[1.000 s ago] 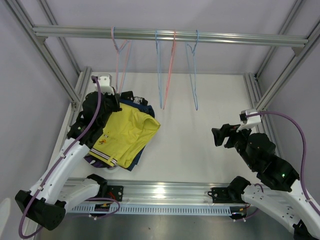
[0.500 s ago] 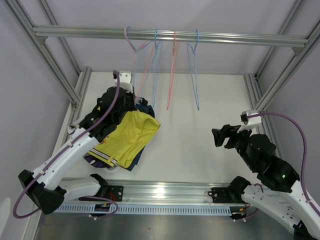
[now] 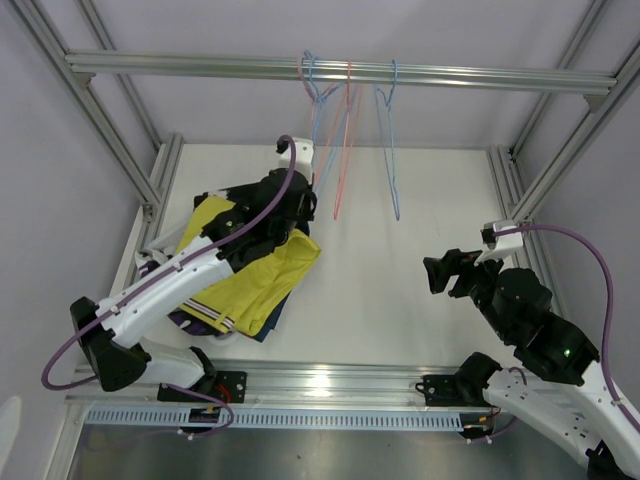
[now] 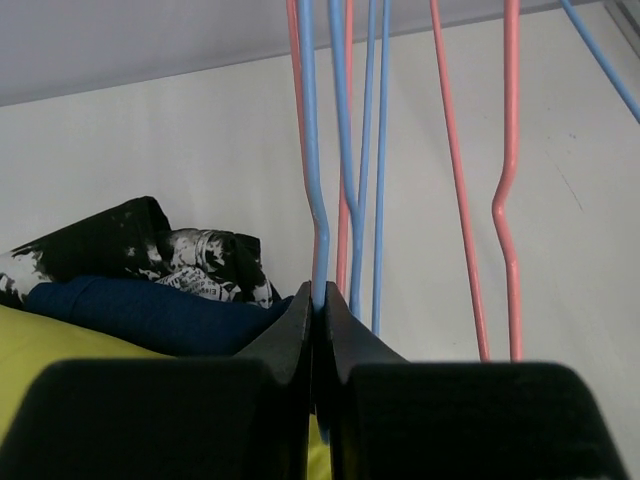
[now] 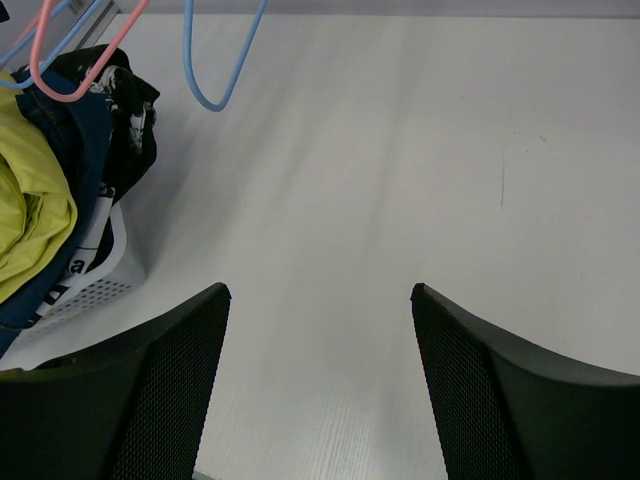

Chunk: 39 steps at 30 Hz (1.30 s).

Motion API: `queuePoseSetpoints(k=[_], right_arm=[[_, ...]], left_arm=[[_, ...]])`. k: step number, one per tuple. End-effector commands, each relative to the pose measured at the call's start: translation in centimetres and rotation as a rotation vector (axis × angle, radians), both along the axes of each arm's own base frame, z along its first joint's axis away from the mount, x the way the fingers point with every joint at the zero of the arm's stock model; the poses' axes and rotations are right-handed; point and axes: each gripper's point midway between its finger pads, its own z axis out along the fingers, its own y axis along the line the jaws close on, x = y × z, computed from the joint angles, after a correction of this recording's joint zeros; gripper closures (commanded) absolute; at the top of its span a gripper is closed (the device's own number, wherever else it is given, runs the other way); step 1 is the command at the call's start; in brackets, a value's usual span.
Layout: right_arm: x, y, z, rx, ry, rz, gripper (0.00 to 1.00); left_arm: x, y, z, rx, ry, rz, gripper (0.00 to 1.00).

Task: Remove the trousers from the hanger
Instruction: Move the hanger to the clothesline.

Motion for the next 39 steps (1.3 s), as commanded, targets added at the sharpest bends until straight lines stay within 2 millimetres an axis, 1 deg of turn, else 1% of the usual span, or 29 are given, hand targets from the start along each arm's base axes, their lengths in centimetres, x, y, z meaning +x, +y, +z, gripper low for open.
queuePoseSetpoints(k=[1,3,4,5,10,11,12,14,15,17,20,21,22,24,25,28,31,33,34,36,37,39], right_arm=[[0.1,0.1,1.0,0.035,-0.032,0.001,0.22],[0.1,0.1,1.0,0.035,-0.033,-0.001,0.22],[0.1,0.1,1.1,0.038,-0.033,-0.001,0.22],[0.0,0.1,1.1,0.039,-0.034,-0.001,0.22],[0.0,0.0,1.2,0.044,-0.037,0.0,0.22],[0.0,0.0,1.2,0.044,-0.037,-0.002,0.22],[0.0,0.0,1.2,0.044,-0.037,-0.002,0.22],[0.0,0.0,1.2,0.043,-0.037,-0.003,0.22],[-0.1,0.0,1.2,0.047,-0.039,-0.003,0.22],[0.0,0.0,1.1,0.045,-0.035,-0.005,0.22],[-0.1,-0.1,1.2,0.047,-0.039,-0.005,0.22],[-0.1,-0.1,1.2,0.047,-0.039,-0.005,0.22],[-0.1,-0.1,1.2,0.049,-0.041,-0.003,0.22],[-0.1,0.0,1.3,0.051,-0.04,-0.002,0.22],[-0.1,-0.1,1.3,0.05,-0.042,-0.002,0.22],[-0.2,-0.1,1.3,0.053,-0.045,-0.002,0.22],[-0.2,-0.2,1.4,0.055,-0.049,-0.003,0.22],[-0.3,-0.3,1.4,0.059,-0.051,-0.003,0.21],[-0.3,-0.2,1.4,0.059,-0.051,-0.002,0.21],[-0.3,-0.3,1.4,0.06,-0.052,-0.003,0.21],[-0.3,-0.3,1.4,0.06,-0.052,-0.005,0.21],[-0.3,-0.3,1.5,0.061,-0.053,-0.002,0.21]], left_arm=[[0.0,-1.1,2.9,-0.047,-0.049,0.029,0.99],[0.0,-1.6,2.9,-0.039,-0.048,0.03,0.99],[0.0,-2.2,2.4,-0.03,-0.038,0.024,0.99],[0.0,-2.6,2.9,-0.036,-0.044,0.02,0.99],[-0.2,-4.2,3.0,-0.023,-0.047,0.004,0.99],[-0.1,-4.6,2.8,-0.015,-0.04,0.002,0.99],[0.0,-4.9,3.1,-0.021,-0.043,0.0,0.99],[-0.1,-5.7,2.4,-0.004,-0.03,-0.009,0.99],[-0.1,-6.0,2.8,-0.012,-0.034,-0.013,0.99],[-0.3,-6.6,2.5,-0.01,-0.023,-0.021,0.99],[-0.4,-7.8,3.0,-0.008,-0.028,-0.031,0.99],[-0.4,-8.2,2.4,0.011,-0.017,-0.035,0.99],[-0.5,-8.7,3.1,0.003,-0.025,-0.042,0.99],[-0.5,-9.1,3.0,0.013,-0.025,-0.042,0.99],[-0.6,-9.6,3.3,0.014,-0.026,-0.048,0.99],[-0.7,-10.3,3.0,0.031,-0.02,-0.05,0.99],[-0.9,-10.9,3.1,0.031,-0.019,-0.057,0.99],[-1.0,-10.9,3.1,0.035,-0.02,-0.05,0.99],[-1.0,-11.0,3.2,0.036,-0.022,-0.05,0.93],[-1.2,-10.8,2.8,0.047,-0.014,-0.047,0.87],[-1.3,-10.7,2.8,0.053,-0.017,-0.038,0.71],[-1.5,-10.1,2.4,0.066,-0.009,-0.009,0.55]])
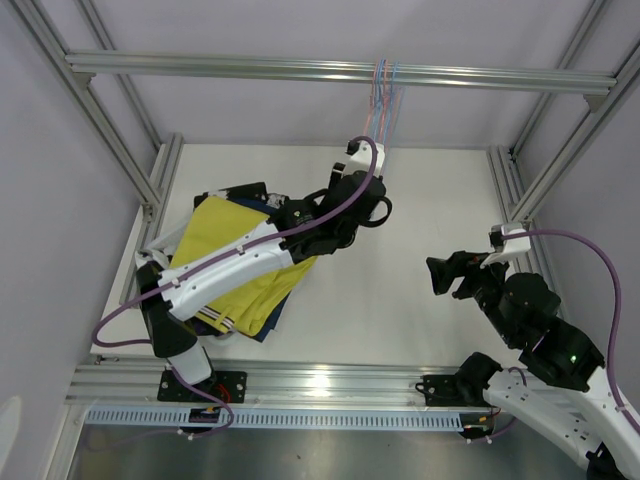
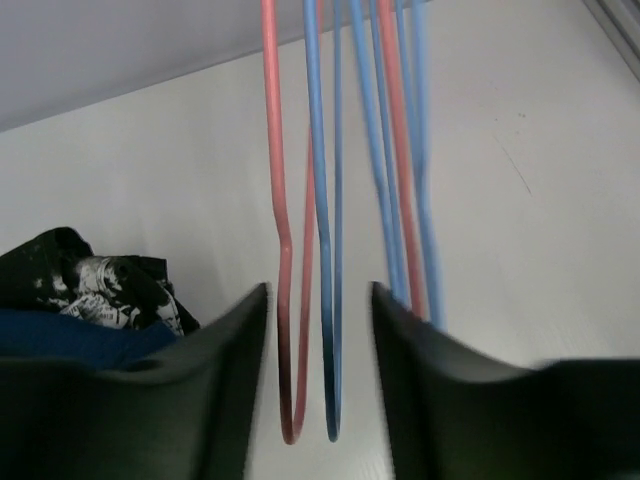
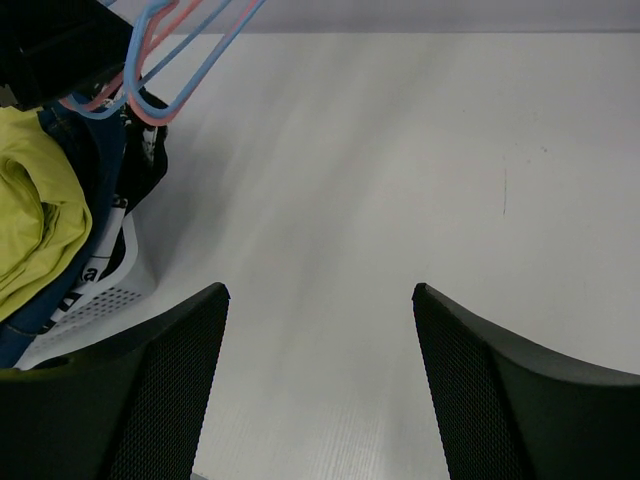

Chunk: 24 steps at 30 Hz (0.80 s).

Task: Remove the trousers from the hanger
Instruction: Move the hanger to the clothesline.

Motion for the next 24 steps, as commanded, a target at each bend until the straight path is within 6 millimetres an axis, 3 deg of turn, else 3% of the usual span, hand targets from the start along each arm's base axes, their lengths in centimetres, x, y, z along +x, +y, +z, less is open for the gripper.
queuePoseSetpoints(k=[1,4,12,19,20,21,23,24], right_arm=[[0.1,0.1,0.7,0.029,-0.024,-0.001,0.21],[0.1,0.1,0.6,0.029,-0.023,-0.006,0.21],[0.5,-0.3,0.2,0.016,-0.013,-0.041,0.21],[1.1,0.0,-0.5,-0.011,0.01,-0.052,0.21],[1.1,0.0,-0.6,-0.013,0.013,-0.053,0.21],[1.2,0.0,-0.8,-0.024,0.022,-0.056,0.21],[1.4,-0.1,-0.9,-0.029,0.024,-0.065,0.2],[1.4,-0.1,-0.9,-0.028,0.023,-0.067,0.2]], left_arm=[[-0.2,1.0,1.9,-0.028,-0.04,0.078,0.43],[-0.6,1.8,1.9,-0.021,-0.046,0.088,0.35],[-2.4,3.9,3.6,-0.056,-0.066,0.073,0.32],[-4.7,7.0,7.8,-0.102,-0.118,0.009,0.19],[-5.2,8.2,9.5,-0.137,-0.146,0.006,0.17],[-5.4,9.0,10.0,-0.112,-0.166,0.002,0.06],[-6.0,11.4,12.3,-0.152,-0.227,0.028,0.01],[-6.1,12.4,12.5,-0.129,-0.25,0.034,0.01]])
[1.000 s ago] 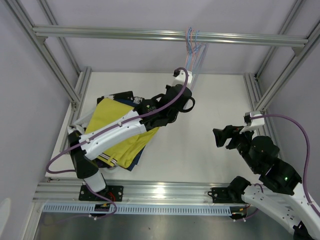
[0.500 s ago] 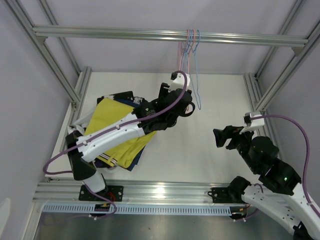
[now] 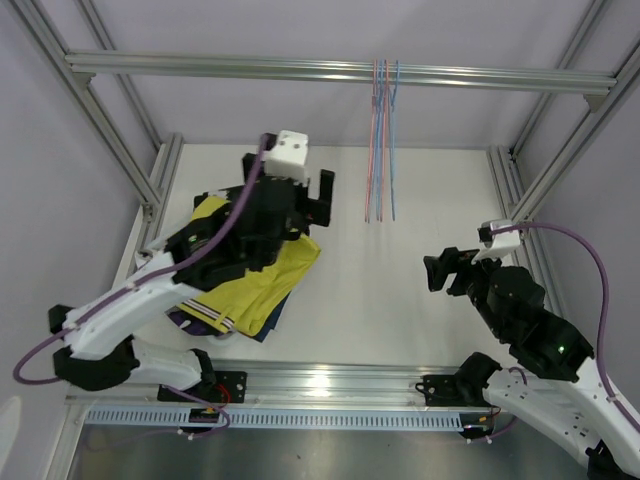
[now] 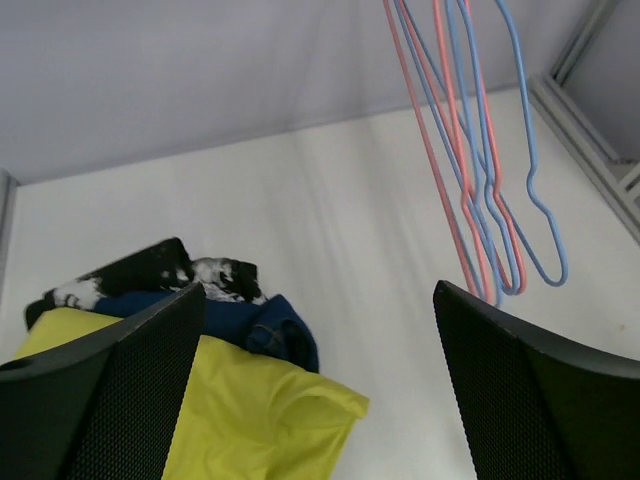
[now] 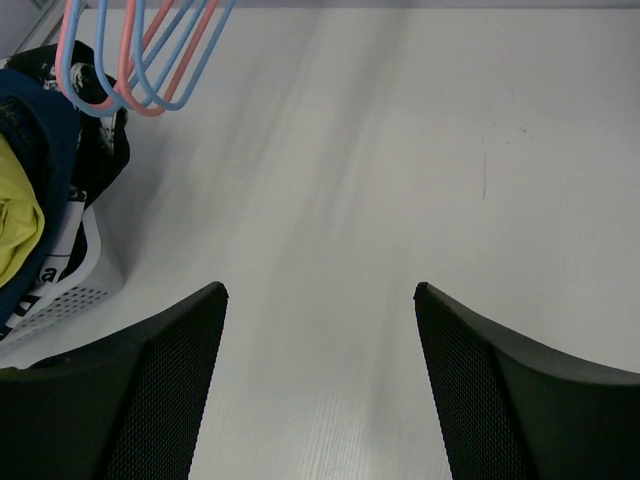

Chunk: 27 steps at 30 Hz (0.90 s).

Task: Remove the trousers from the hanger
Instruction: Move the hanger to the clothesline, then reset both arms

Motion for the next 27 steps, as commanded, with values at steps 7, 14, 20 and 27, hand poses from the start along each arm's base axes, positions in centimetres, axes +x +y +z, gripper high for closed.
queuePoseSetpoints(k=[7,14,20,27], right_arm=[[1.0,0.0,0.6,0.005,-0.009,-0.045,0.16],[2.1,1.2,-0.2,-0.057,0.045,-0.034,0.13],[2.4,1.3,-1.9,-0.095,0.087,-0.049,0.11],[2.8,1.0,-2.7,-0.122,0.097,-0.077,0.0]], left_arm=[[-2.3,10.9,1.7,-0.056,-0.194,0.141,0.01],[-3.8,15.8,-0.8,-0.187,-0.269,0.182,0.01],[-4.0,16.7,-2.1,-0.228,-0.32,0.204,0.01],[-4.1,16.2,-2.2,-0.242,-0.288,0.185,0.0]])
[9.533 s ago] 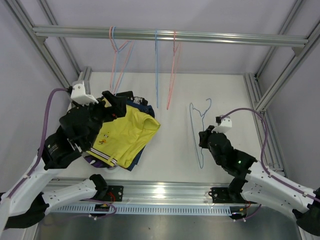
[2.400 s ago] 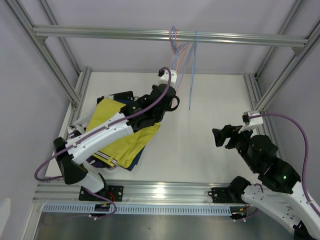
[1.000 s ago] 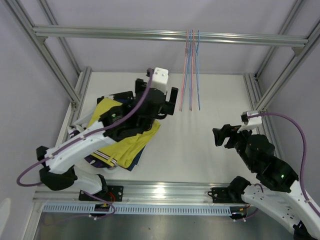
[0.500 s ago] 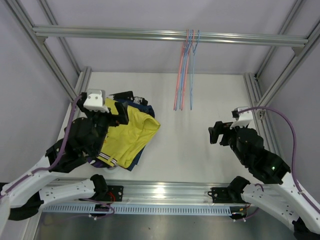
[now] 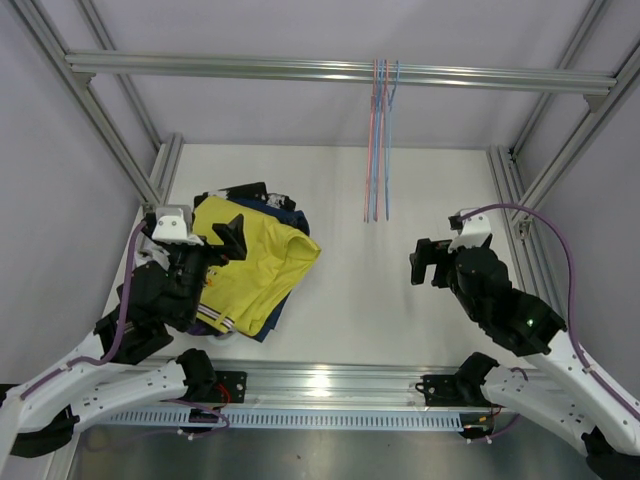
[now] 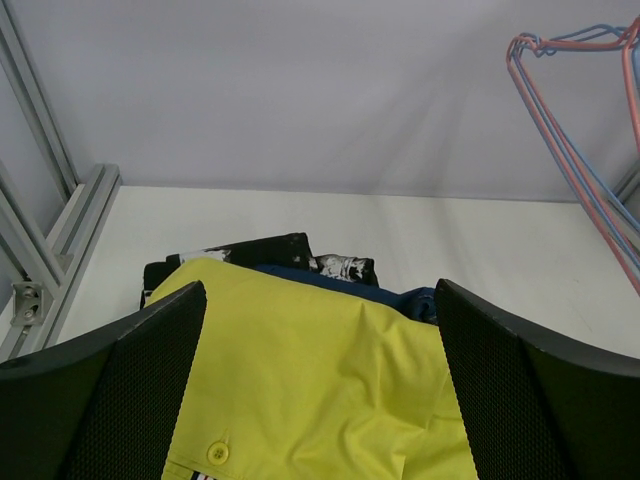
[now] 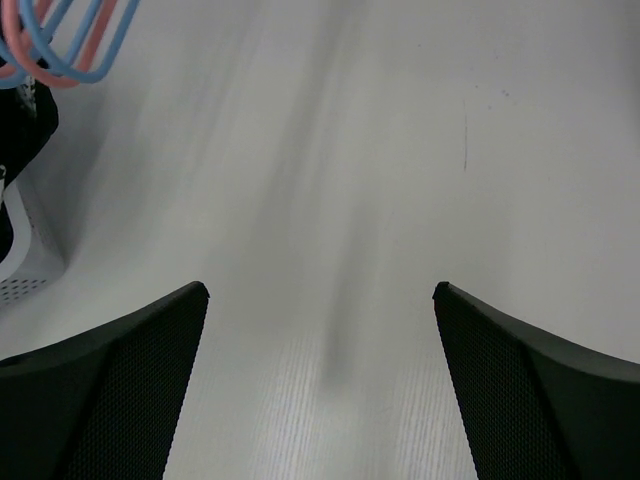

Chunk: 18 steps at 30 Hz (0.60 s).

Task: Remove the trousers from the hanger
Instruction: Reset both arms

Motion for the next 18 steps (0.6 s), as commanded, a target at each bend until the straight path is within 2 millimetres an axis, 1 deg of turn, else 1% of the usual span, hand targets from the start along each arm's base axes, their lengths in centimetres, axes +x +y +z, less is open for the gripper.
queuePoseSetpoints(k=[1,4,6,9,13,18], right_arm=[[0.7,-1.0,0.2,-0.017,-0.016,-0.078,0.0],[1.1,-1.9,0.2,-0.028,-0.017,-0.145,0.01],[1.2,-2.1,0.3,-0.025,-0.025,-0.154,0.01],[1.1,-2.5,0.9,-0.005,-0.048,-0.169,0.0],[0.8,-3.6,1.7,0.022,-0.076,-0.219,0.01],[0.7,-4.1,2.8,0.055,-0.109,-0.24,0.01]], left_arm=[[-0.1,0.0,1.5,-0.071,-0.025,-0.012,0.01],[-0.3,-0.3,1.6,-0.081,-0.021,-0.032,0.01],[-0.3,-0.3,1.5,-0.078,-0.019,-0.031,0.0],[-0.3,-0.3,1.5,-0.083,-0.012,-0.033,0.01],[-0.4,-0.4,1.5,-0.092,-0.01,-0.042,0.01],[-0.4,-0.5,1.5,-0.089,-0.007,-0.047,0.0]])
